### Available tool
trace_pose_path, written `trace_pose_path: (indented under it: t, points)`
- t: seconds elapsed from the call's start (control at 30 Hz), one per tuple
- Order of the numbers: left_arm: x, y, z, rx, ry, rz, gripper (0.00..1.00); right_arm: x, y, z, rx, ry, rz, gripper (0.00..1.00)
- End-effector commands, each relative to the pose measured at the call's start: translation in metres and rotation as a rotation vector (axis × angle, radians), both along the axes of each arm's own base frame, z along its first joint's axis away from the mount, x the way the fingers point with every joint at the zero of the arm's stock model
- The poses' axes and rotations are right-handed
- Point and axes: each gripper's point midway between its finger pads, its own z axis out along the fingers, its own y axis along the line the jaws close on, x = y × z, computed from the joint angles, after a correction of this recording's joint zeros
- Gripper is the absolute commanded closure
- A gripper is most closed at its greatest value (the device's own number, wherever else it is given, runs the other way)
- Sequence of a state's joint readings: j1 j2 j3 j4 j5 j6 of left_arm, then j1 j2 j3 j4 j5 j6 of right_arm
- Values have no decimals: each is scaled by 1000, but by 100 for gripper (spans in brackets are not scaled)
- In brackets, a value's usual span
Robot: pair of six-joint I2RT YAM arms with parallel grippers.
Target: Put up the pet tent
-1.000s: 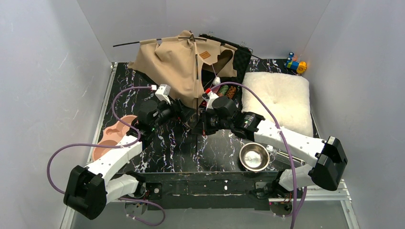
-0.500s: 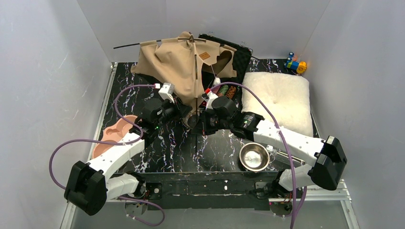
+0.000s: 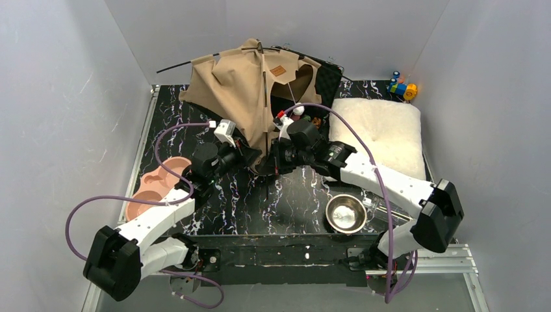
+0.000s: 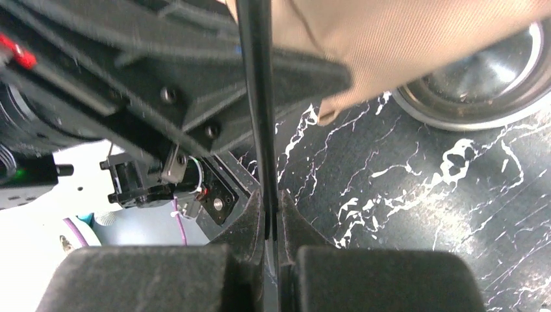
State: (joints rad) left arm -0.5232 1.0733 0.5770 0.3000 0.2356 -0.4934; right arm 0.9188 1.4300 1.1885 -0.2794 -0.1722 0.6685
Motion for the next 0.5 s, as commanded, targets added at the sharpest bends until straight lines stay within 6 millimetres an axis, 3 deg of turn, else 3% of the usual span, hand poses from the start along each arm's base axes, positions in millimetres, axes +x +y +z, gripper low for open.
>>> trace_pose_path:
  t: [0.0,0.27,0.47]
  points:
    - [-28,-3,-24,22,75,-63,100,62,4,60,104,-185,-102,99]
    - [-40,-7,-30,22,88,-101,100,108,1,100,139,-295,-144,99]
    - [-48,-12,-19,-6,82,-120,100,133,-1,141,183,-429,-175,99]
